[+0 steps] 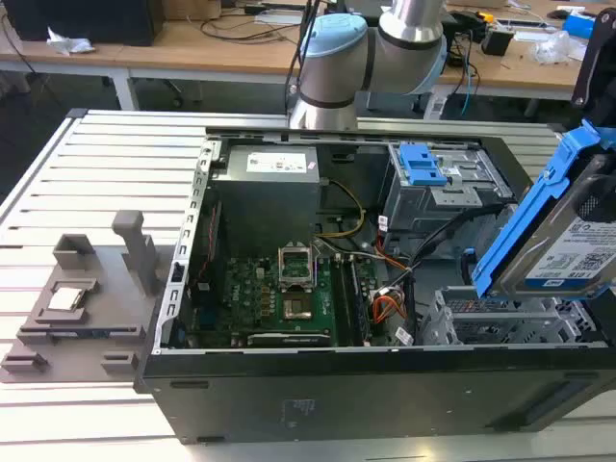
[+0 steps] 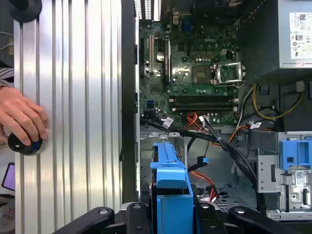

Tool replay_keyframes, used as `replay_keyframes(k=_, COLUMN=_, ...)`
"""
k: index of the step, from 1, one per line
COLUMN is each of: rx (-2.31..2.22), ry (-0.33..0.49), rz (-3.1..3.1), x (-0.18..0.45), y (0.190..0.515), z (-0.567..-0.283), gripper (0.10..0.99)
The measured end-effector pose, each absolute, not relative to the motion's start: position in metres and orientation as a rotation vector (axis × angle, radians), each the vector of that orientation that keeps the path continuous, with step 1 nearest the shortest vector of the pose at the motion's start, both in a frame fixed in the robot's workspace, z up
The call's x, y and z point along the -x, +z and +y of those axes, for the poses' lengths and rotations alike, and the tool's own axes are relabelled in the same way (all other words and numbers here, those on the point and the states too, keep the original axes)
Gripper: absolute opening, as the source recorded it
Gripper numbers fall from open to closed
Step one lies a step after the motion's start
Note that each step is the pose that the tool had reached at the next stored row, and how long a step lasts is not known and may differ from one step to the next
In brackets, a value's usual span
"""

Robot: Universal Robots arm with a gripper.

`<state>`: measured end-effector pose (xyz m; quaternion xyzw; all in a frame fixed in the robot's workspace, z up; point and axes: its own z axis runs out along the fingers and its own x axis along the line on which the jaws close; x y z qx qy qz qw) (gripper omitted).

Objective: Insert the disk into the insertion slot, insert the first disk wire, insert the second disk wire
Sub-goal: 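Insert the disk into the insertion slot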

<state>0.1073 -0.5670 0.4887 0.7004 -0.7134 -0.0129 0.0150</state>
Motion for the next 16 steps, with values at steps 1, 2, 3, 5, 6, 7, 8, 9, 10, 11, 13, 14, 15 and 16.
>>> replay_keyframes(k=1, rx=-2.180, ry=-0.040, rz=-2.220, x=-0.106, y=0.488, z=-0.567, gripper=0.365)
replay_keyframes(k=2, rx=-2.180, ry=-0.040, rz=-2.220, x=-0.105, y=0.484, z=-0.567, gripper=0.365)
replay_keyframes(k=3, rx=-2.180, ry=-0.040, rz=-2.220, x=-0.105, y=0.482, z=-0.567, gripper=0.365)
replay_keyframes(k=5, rx=-2.180, ry=-0.040, rz=-2.220, x=-0.105, y=0.477, z=-0.566, gripper=0.365)
replay_keyframes(k=6, rx=-2.180, ry=-0.040, rz=-2.220, x=-0.105, y=0.476, z=-0.566, gripper=0.365)
replay_keyframes(k=7, rx=-2.180, ry=-0.040, rz=-2.220, x=-0.105, y=0.476, z=-0.565, gripper=0.365)
replay_keyframes(k=8, rx=-2.180, ry=-0.040, rz=-2.220, x=-0.105, y=0.475, z=-0.565, gripper=0.365)
replay_keyframes(k=9, rx=-2.180, ry=-0.040, rz=-2.220, x=-0.105, y=0.475, z=-0.564, gripper=0.365)
replay_keyframes(k=10, rx=-2.180, ry=-0.040, rz=-2.220, x=-0.105, y=0.474, z=-0.564, gripper=0.365)
replay_keyframes(k=11, rx=-2.180, ry=-0.040, rz=-2.220, x=-0.105, y=0.473, z=-0.564, gripper=0.365)
replay_keyframes(k=13, rx=-2.180, ry=-0.040, rz=-2.220, x=-0.105, y=0.472, z=-0.563, gripper=0.365)
replay_keyframes(k=14, rx=-2.180, ry=-0.040, rz=-2.220, x=-0.105, y=0.471, z=-0.563, gripper=0.365)
replay_keyframes(k=15, rx=-2.180, ry=-0.040, rz=-2.220, x=-0.105, y=0.471, z=-0.563, gripper=0.365)
replay_keyframes(k=16, rx=-2.180, ry=-0.040, rz=-2.220, x=-0.105, y=0.469, z=-0.563, gripper=0.365)
